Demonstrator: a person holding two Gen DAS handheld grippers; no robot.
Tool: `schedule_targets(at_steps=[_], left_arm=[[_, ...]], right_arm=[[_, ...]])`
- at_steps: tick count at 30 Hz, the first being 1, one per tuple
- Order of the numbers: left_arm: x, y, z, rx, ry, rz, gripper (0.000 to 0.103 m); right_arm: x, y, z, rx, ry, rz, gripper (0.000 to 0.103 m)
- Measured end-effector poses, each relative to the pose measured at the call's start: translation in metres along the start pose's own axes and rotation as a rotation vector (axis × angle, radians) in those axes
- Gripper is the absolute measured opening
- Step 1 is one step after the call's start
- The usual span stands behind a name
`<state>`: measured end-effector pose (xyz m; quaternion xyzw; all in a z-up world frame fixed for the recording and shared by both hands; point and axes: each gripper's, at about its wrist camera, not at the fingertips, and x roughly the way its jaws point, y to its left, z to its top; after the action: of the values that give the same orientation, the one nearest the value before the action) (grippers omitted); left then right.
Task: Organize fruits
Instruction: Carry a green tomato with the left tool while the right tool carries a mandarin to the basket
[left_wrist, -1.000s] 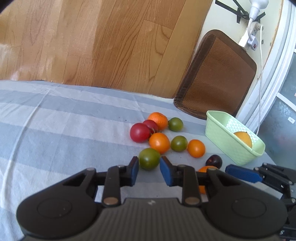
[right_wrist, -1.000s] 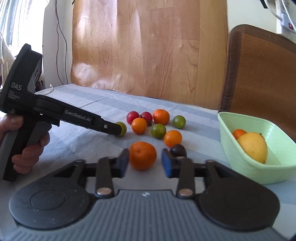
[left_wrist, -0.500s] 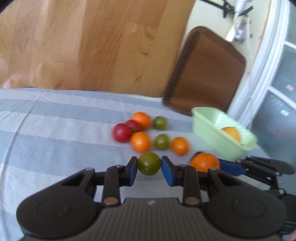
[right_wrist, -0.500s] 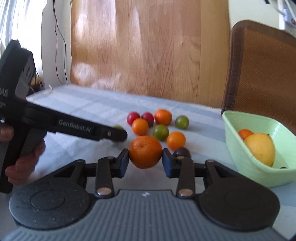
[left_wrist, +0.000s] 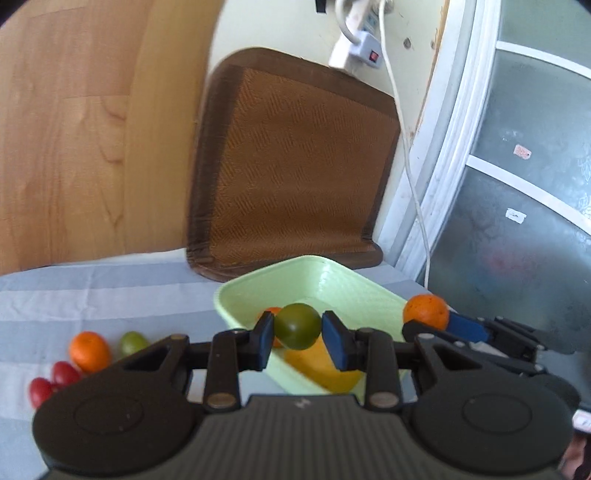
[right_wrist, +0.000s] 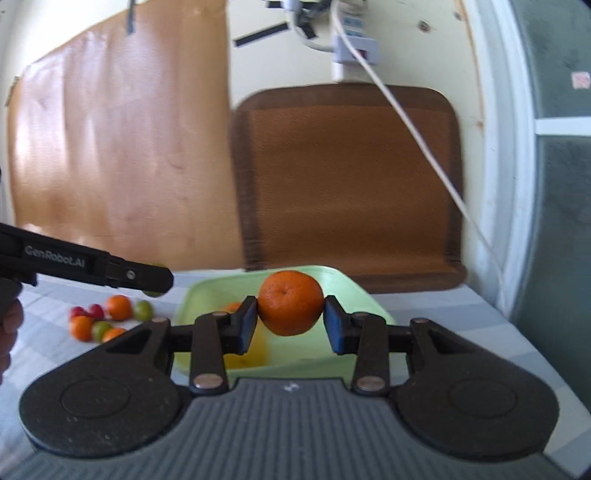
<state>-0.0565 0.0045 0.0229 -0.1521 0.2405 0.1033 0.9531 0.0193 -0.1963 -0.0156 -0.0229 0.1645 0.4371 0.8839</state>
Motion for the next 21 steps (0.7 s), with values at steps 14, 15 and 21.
schedule_targets(at_steps=[14,15,21], left_arm=[[0.07,-0.057,0.007,0.089,0.067,0.056,0.029],[0.071,-0.059,0.006,0.098,0.068,0.068,0.03],[0.068,-0.061,0.002,0.133,0.073,0.122,0.03]], right_arm=[[0.016,-0.009,-0.009,-0.003,0.011,-0.031,0.043],[0.016,-0.009,-0.009,-0.004,0.014,-0.031,0.043],[0.013,-0.011,-0.009,0.012,-0.003,-0.035,0.044]])
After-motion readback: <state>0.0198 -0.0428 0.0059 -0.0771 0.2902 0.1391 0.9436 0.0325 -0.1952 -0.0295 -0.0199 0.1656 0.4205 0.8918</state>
